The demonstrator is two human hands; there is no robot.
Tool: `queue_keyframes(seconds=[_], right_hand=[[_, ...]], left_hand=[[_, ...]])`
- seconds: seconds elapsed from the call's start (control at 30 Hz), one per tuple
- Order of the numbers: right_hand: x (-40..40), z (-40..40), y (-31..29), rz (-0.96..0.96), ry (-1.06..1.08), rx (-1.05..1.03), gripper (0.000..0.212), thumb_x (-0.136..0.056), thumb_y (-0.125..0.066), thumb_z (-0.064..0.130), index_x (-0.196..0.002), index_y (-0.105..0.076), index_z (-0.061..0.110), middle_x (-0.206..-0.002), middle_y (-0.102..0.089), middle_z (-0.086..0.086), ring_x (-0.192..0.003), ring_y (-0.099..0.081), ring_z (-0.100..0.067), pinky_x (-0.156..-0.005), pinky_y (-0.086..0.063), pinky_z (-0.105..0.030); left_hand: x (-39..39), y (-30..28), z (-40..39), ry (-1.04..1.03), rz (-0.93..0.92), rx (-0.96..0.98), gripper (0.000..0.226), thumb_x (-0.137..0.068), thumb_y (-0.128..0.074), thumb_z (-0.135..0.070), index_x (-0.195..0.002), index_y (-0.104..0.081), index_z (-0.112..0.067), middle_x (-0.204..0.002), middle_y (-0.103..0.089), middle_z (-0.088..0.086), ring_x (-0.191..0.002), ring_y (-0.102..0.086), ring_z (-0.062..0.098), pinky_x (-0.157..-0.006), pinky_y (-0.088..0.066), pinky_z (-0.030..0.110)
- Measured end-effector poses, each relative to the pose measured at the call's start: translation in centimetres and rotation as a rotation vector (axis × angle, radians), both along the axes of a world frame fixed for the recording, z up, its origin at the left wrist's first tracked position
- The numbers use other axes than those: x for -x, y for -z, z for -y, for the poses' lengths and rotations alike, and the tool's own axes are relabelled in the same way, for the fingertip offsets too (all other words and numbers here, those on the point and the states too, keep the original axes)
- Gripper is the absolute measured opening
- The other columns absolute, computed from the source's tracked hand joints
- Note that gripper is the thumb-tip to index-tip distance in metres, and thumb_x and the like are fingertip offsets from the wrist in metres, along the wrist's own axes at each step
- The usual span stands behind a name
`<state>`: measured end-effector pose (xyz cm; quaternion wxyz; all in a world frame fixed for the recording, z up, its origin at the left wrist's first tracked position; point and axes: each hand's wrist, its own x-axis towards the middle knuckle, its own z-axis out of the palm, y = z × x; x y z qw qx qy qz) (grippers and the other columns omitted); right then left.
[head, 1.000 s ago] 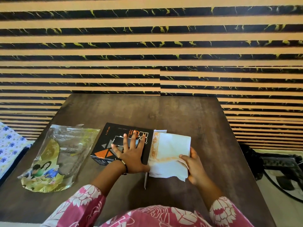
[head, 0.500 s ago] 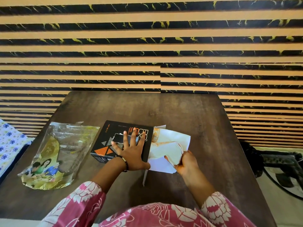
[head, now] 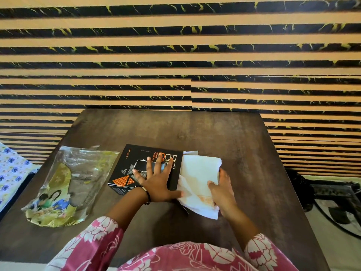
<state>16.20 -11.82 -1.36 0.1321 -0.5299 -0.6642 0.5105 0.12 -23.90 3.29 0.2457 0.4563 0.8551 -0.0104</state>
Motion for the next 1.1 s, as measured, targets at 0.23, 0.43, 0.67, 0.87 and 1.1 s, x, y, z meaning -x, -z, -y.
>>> queue_keyframes(seconds=[0.23, 0.43, 0.67, 0.87, 1.1], right_hand=[[-0.3, -0.1, -0.2, -0.113, 0.035, 0.086, 0.045, -0.093, -0.046, 0.01, -0.134, -0.034, 0.023, -0.133, -0.049, -0.002, -0.115, -0.052, -0.021, -0.097, -0.047, -0.043], [-0.9, -0.3, -0.7, -0.24, 0.076, 0.217, 0.035, -0.092, -0.051, 0.014, -0.124, -0.041, 0.021, -0.123, -0.056, -0.002, -0.108, -0.056, -0.02, -0.093, -0.05, -0.043], [-1.3, -1.2, -1.4, -0.172, -0.008, 0.31, 0.029, -0.09, -0.042, -0.002, -0.105, -0.048, 0.022, -0.114, -0.059, -0.003, -0.105, -0.055, -0.02, -0.082, -0.047, -0.037], [0.0, -1.3, -1.1, -0.049, -0.097, 0.26, 0.037, -0.087, -0.044, 0.002, -0.118, -0.044, 0.021, -0.118, -0.056, -0.001, -0.107, -0.053, -0.018, -0.087, -0.049, -0.04], [0.5, -1.7, -0.8, -0.024, -0.076, 0.295, 0.035, -0.088, -0.045, 0.001, -0.119, -0.047, 0.017, -0.12, -0.057, -0.003, -0.106, -0.054, -0.02, -0.081, -0.049, -0.038]], left_hand=[[-0.4, 0.2, -0.3, -0.223, 0.093, -0.187, 0.063, -0.087, -0.026, -0.067, -0.143, -0.01, -0.044, -0.157, 0.015, -0.007, -0.14, 0.026, 0.025, -0.103, 0.018, 0.066], [-1.7, 0.9, -0.9, -0.334, -0.088, -0.314, 0.056, -0.084, -0.035, -0.066, -0.133, -0.031, -0.038, -0.157, -0.007, -0.006, -0.145, 0.01, 0.025, -0.106, 0.008, 0.068], [-2.3, 1.4, -0.4, -0.208, -0.219, -0.166, 0.091, -0.073, -0.05, -0.061, -0.144, -0.002, -0.031, -0.158, 0.006, 0.001, -0.143, 0.017, 0.031, -0.104, 0.004, 0.072], [-2.4, 0.8, 0.2, -0.123, -0.227, -0.063, 0.1, -0.073, -0.051, -0.062, -0.144, 0.01, -0.029, -0.156, 0.017, 0.003, -0.14, 0.023, 0.035, -0.102, 0.006, 0.073], [-2.3, 0.6, 0.2, -0.092, -0.215, -0.013, 0.104, -0.071, -0.053, -0.064, -0.144, 0.013, -0.029, -0.155, 0.022, 0.005, -0.139, 0.026, 0.036, -0.102, 0.008, 0.073]])
